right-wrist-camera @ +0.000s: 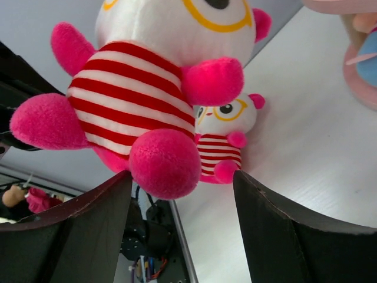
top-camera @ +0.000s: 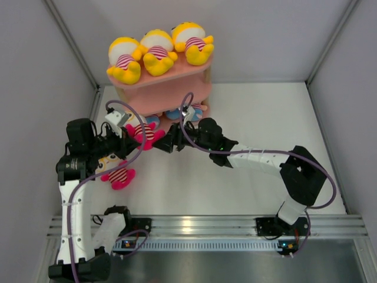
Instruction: Place and organize the stuffed toys onto the shelf
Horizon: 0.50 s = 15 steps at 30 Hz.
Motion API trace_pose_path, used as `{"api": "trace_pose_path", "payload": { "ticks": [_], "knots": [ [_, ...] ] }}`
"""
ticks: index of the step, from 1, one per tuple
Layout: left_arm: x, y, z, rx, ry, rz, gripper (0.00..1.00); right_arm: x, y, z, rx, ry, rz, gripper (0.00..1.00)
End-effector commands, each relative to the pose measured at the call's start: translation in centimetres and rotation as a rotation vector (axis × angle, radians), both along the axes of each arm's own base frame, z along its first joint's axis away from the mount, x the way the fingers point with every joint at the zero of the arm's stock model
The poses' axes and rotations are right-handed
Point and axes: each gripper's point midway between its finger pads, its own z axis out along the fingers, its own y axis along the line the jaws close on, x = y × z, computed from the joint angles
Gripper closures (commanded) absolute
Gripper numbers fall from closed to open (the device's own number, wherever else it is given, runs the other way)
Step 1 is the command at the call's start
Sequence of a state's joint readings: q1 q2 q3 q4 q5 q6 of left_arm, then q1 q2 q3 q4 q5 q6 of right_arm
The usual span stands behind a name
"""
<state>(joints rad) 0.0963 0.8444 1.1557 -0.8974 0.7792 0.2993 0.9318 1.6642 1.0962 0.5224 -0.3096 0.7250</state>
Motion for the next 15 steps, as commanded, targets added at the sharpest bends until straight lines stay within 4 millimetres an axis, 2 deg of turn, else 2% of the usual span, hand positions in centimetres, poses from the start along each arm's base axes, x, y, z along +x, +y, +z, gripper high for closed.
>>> {"api": "trace_pose_path", "payload": {
  "ticks": [1,5,7,9,10,11,12,13,14,15],
  "knots": [
    [0.3,-0.4,2.0,-0.01,-0.076,-0.02,1.0,-1.4,0.9,6.0,0.19,-0.092,0.104,0.31],
    [0.3,-0.4,1.8,-0.009,-0.072,-0.02,1.0,-1.3,0.6,7.3,0.232,-0.117,0.086,0.3],
    [0.2,-0.5,1.9,-0.014,-0.074,-0.026,1.0,-0.9,0.6,8.0,0.241,-0.139,0.07,0.34],
    [0.2,-0.5,2.0,-0.015,-0.075,-0.027,1.0,-0.3,0.9,8.4,0.232,-0.162,0.052,0.56],
    [0.2,-0.5,2.0,-0.014,-0.075,-0.024,1.0,0.0,1.1,7.9,0.205,-0.155,0.049,0.68],
    [0.2,-0.4,2.0,-0.012,-0.077,-0.02,1.0,0.2,1.4,8.1,0.191,-0.179,0.048,0.89],
    [0.3,-0.3,1.9,-0.008,-0.073,-0.015,1.0,0.5,1.4,7.9,0.171,-0.184,0.038,0.99],
    [0.3,-0.2,2.0,-0.003,-0.079,-0.006,0.94,0.6,1.2,7.3,0.128,-0.179,0.026,1.0],
    [0.5,0.3,2.0,0.013,-0.081,0.022,0.84,1.1,0.9,7.2,0.093,-0.23,0.007,1.0],
    [0.7,0.7,1.8,0.022,-0.073,0.054,0.65,2.0,0.3,7.1,0.058,-0.255,-0.051,1.0]
  ]
}}
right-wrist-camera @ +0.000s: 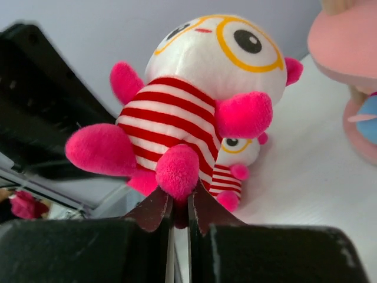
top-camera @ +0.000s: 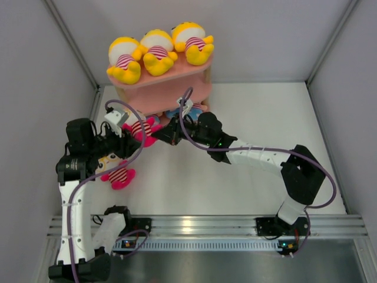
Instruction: Place and organize the stuffed toys onto the shelf
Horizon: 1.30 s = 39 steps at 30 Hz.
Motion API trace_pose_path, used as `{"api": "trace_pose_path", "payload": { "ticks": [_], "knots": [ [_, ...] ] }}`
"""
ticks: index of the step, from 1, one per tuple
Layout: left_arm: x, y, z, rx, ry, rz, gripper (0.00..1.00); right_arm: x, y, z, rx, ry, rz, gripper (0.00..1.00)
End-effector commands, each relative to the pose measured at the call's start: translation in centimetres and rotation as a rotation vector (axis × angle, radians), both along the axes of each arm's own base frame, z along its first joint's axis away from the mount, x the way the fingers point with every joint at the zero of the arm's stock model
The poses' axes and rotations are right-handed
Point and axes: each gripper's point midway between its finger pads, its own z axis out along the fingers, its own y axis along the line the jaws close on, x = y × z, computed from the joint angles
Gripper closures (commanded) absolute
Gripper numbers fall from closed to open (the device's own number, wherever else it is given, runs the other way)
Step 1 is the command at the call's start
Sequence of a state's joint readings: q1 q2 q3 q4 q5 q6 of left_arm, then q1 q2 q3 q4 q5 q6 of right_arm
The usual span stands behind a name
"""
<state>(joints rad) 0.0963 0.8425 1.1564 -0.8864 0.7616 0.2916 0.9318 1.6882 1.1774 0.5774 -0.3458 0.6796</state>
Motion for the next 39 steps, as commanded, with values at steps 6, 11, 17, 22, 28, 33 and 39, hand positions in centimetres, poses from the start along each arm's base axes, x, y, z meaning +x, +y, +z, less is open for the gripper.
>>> {"api": "trace_pose_path", "payload": {
  "ticks": [6,11,17,22,28,33,39],
  "knots": [
    [1.0,5.2,-0.4,0.181,-0.005,0.285,0.14,5.4,-5.6,4.4,-0.248,-0.412,-0.31,1.0],
    [0.5,8.7,-2.1,0.322,0.049,0.428,0.1,8.7,-9.2,6.1,-0.276,-0.534,-0.39,1.0],
    [-0.5,13.2,-6.0,0.526,0.206,0.578,0.09,11.0,-11.2,6.7,-0.284,-0.605,-0.406,1.0],
    [-0.9,13.9,-9.8,0.588,0.326,0.56,0.12,10.9,-11.9,8.0,-0.27,-0.711,-0.429,1.0],
    [-0.6,13.6,-12.4,0.594,0.432,0.527,0.18,11.0,-13.8,9.8,-0.223,-0.746,-0.499,1.0],
    [-0.6,13.8,-13.0,0.599,0.458,0.53,0.19,11.4,-14.7,10.0,-0.205,-0.756,-0.542,1.0],
    [-0.5,14.9,-13.9,0.652,0.465,0.54,0.17,14.6,-14.2,5.6,-0.237,-0.683,-0.484,1.0]
  ]
}}
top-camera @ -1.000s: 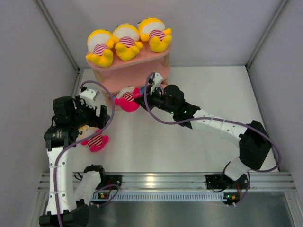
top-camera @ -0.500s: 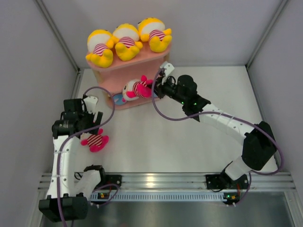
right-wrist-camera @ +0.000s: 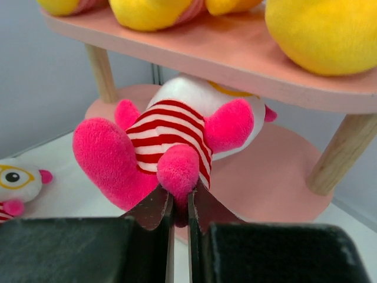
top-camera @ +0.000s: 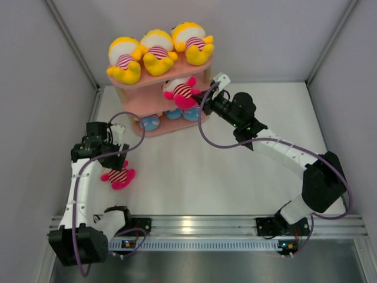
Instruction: Place and organize the stuffed toys onto the shelf
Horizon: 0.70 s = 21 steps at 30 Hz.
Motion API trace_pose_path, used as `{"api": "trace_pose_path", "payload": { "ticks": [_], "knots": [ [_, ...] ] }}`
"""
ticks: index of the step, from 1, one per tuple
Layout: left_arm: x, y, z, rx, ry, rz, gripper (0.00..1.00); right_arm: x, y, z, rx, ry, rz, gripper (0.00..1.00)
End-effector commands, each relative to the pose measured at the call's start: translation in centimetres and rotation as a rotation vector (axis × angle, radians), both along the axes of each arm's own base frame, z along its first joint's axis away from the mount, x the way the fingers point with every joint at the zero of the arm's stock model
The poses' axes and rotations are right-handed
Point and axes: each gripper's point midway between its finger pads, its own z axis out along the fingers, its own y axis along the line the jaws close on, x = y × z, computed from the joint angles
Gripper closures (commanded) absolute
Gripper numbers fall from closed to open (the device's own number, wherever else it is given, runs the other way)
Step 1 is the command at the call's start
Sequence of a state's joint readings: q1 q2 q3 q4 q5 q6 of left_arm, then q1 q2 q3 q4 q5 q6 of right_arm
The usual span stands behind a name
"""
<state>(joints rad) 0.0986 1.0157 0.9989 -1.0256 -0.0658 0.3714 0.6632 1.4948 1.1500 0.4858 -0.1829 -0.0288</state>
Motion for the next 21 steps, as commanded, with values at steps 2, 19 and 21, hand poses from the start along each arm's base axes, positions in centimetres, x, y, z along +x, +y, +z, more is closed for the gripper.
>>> {"api": "trace_pose_path", "payload": {
  "ticks": [2,19,21],
  "knots": [
    [0.5,1.7,-0.7,0.054,0.008,0.006,0.17,3.3,-0.3,-1.2,0.057,0.026,0.014,1.0],
    [0.8,6.6,-6.3,-0.076,0.144,0.034,0.16,9.1,0.5,-5.7,0.047,0.148,-0.059,0.91],
    [1.3,6.5,-6.7,-0.101,0.144,0.021,0.17,8.6,0.2,-5.2,0.046,0.139,-0.057,0.79]
  ]
}}
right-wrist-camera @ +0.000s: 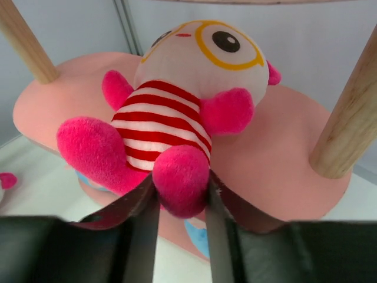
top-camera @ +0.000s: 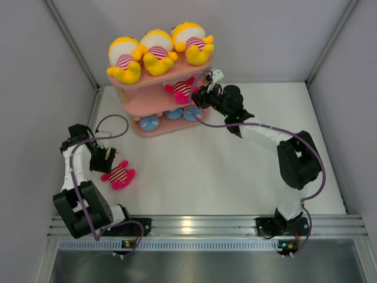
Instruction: Place and organize the stuffed toys onto the shelf
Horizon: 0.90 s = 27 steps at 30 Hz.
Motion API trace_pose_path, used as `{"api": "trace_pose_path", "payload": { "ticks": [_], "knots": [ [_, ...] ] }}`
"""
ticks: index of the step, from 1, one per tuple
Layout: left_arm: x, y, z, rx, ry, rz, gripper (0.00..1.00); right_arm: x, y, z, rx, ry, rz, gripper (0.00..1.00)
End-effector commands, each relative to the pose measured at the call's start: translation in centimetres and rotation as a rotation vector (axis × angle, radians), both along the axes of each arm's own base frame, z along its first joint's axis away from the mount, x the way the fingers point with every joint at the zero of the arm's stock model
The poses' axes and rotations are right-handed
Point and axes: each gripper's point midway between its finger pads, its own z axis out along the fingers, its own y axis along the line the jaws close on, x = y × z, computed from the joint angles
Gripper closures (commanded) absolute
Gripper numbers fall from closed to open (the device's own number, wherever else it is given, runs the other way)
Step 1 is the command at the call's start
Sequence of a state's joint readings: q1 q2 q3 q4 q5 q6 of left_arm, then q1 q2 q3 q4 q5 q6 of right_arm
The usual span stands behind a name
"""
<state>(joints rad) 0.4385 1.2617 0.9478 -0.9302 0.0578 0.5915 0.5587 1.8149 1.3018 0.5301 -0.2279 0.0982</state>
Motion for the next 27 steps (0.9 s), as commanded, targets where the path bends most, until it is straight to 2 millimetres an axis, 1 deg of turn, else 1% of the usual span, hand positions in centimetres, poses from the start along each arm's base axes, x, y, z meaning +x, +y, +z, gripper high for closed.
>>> {"api": "trace_pose_path", "payload": {
  "ticks": [1,2,3,4,5,6,8,9,10,11,13,14,15,16,17,18,20,21,22,23,24,25,27],
  "knots": [
    [2.0,-0.1,-1.0,-0.055,-0.039,-0.068,0.17,-0.2,-0.6,2.7,0.025,-0.055,-0.008,0.62],
    [2.1,-0.3,-1.2,-0.077,-0.038,-0.069,0.17,-0.4,-0.7,2.9,0.024,-0.056,-0.005,0.54],
    [2.1,-0.8,-1.9,-0.114,-0.024,-0.071,0.18,-0.8,-0.9,3.7,0.03,-0.065,-0.003,0.47],
    [2.1,-0.9,-2.3,-0.121,-0.015,-0.077,0.18,-1.1,-1.1,3.6,0.018,-0.056,-0.003,0.36],
    [2.1,-0.8,-2.8,-0.124,-0.003,-0.074,0.18,-1.4,-1.1,3.8,0.014,-0.055,0.006,0.34],
    [2.0,-0.6,-3.8,-0.13,0.025,-0.07,0.18,-1.8,-1.3,4.5,0.015,-0.065,0.01,0.3],
    [2.2,0.0,-5.3,-0.104,0.039,-0.062,0.19,-2.4,-1.5,4.8,0.01,-0.064,0.016,0.27],
    [2.1,0.2,-6.2,-0.105,0.06,-0.057,0.2,-2.7,-1.8,5.6,0.016,-0.074,0.016,0.25],
    [2.0,0.3,-6.6,-0.1,0.07,-0.051,0.23,-2.8,-2.0,5.8,0.011,-0.077,0.014,0.23],
    [1.9,0.3,-7.0,-0.103,0.077,-0.046,0.34,-3.1,-2.0,5.7,0.0,-0.068,0.02,0.23],
    [2.1,0.0,-6.8,-0.12,0.061,-0.046,0.56,-3.6,-2.2,6.5,-0.015,-0.081,0.026,0.21],
    [2.0,-0.6,-6.7,-0.14,0.049,-0.053,0.74,-4.0,-2.3,6.1,-0.031,-0.062,0.032,0.21],
    [2.2,-0.7,-5.9,-0.133,0.011,-0.059,0.83,-4.4,-2.5,6.7,-0.034,-0.065,0.035,0.2],
    [2.3,-0.8,-5.3,-0.129,-0.012,-0.068,0.94,-4.7,-2.6,6.8,-0.038,-0.059,0.036,0.19],
    [2.3,-1.0,-4.8,-0.127,-0.036,-0.069,1.0,-5.1,-2.7,7.0,-0.043,-0.056,0.037,0.19],
    [2.4,-1.3,-3.5,-0.113,-0.09,-0.079,1.0,-5.9,-3.0,7.5,-0.051,-0.051,0.036,0.19],
    [2.1,-2.0,-2.1,-0.121,-0.133,-0.096,1.0,-7.9,-2.0,7.6,-0.065,-0.061,0.068,0.18],
    [2.3,-2.6,-0.2,-0.115,-0.204,-0.114,1.0,-9.1,-1.9,8.6,-0.068,-0.097,0.077,0.18],
    [2.0,-3.0,0.7,-0.124,-0.224,-0.113,1.0,-11.2,-0.2,8.1,-0.089,-0.119,0.133,0.18],
    [1.8,-3.4,1.7,-0.123,-0.253,-0.118,1.0,-12.6,0.7,8.3,-0.091,-0.138,0.166,0.18],
    [2.2,-3.9,4.1,-0.116,-0.334,-0.14,1.0,-14.2,1.3,7.9,-0.102,-0.157,0.202,0.17],
    [1.5,-4.6,4.9,-0.135,-0.338,-0.145,1.0,-16.9,3.5,8.5,-0.079,-0.205,0.278,0.17],
    [1.1,-5.7,6.7,-0.162,-0.37,-0.163,1.0,-19.9,5.8,8.1,-0.071,-0.252,0.361,0.17]
  ]
}}
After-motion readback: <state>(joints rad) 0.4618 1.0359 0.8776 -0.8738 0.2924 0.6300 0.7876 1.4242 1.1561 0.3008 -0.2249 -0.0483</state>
